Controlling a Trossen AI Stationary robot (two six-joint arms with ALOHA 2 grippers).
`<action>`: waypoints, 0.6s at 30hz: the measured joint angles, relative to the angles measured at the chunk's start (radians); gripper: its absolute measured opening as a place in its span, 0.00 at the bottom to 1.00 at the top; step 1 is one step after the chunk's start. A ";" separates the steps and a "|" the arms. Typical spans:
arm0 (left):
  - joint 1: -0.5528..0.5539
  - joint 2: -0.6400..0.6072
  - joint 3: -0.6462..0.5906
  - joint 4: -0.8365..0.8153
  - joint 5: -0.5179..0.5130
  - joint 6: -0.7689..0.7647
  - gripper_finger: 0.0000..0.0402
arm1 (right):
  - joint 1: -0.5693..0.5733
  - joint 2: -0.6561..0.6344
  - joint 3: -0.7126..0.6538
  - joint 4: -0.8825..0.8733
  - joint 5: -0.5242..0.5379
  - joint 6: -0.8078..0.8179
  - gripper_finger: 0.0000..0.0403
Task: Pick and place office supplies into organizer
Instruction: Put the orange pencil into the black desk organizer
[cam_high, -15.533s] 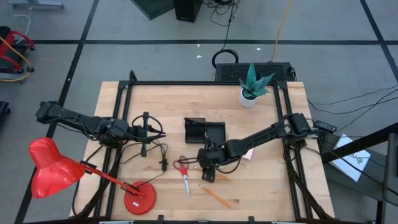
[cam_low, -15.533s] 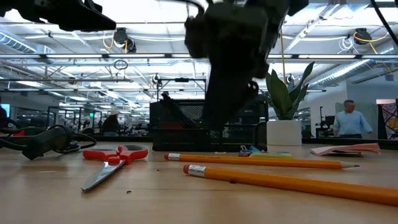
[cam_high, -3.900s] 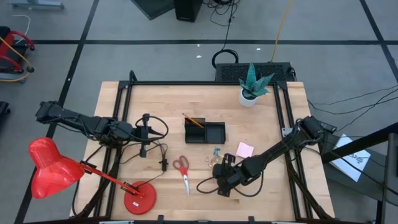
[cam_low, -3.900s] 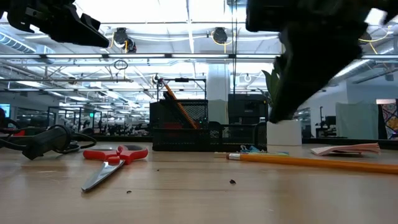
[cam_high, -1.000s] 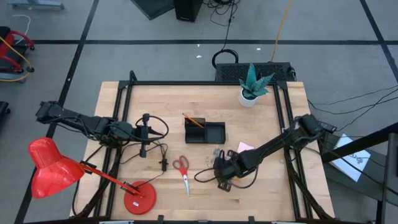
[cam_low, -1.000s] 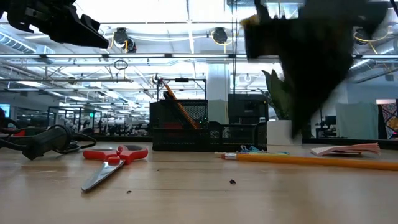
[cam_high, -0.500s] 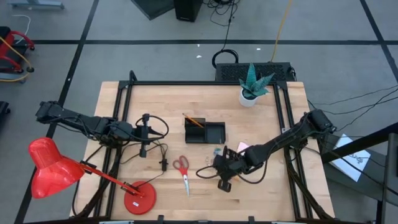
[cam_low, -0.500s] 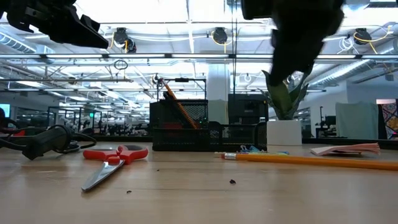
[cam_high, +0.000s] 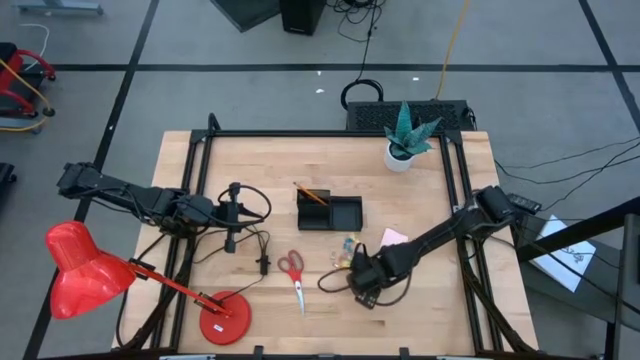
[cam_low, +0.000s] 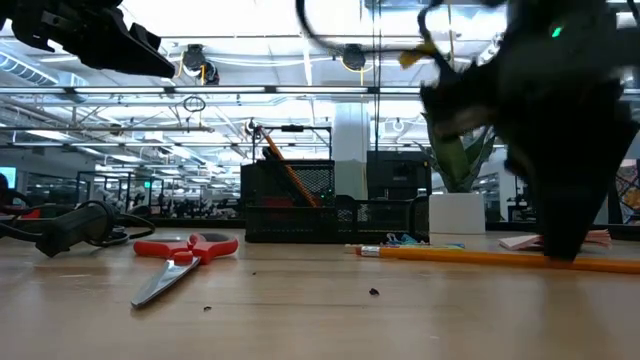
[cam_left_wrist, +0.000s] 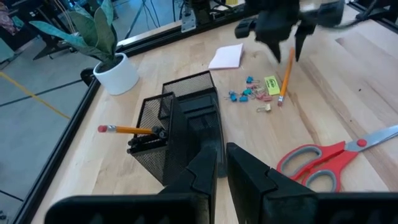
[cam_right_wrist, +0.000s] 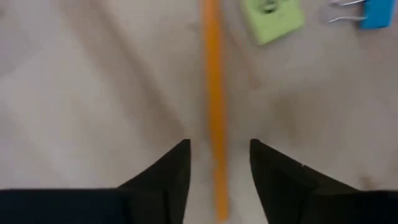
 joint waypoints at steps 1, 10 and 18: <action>0.000 0.000 0.000 0.000 0.000 0.000 0.11 | -0.007 0.008 0.003 0.003 -0.003 -0.003 0.42; 0.000 0.000 0.000 0.000 0.000 0.003 0.11 | -0.044 0.112 0.005 -0.056 -0.099 -0.035 0.38; 0.000 0.000 0.000 0.000 0.000 0.003 0.11 | -0.069 0.138 0.007 -0.103 -0.116 -0.056 0.29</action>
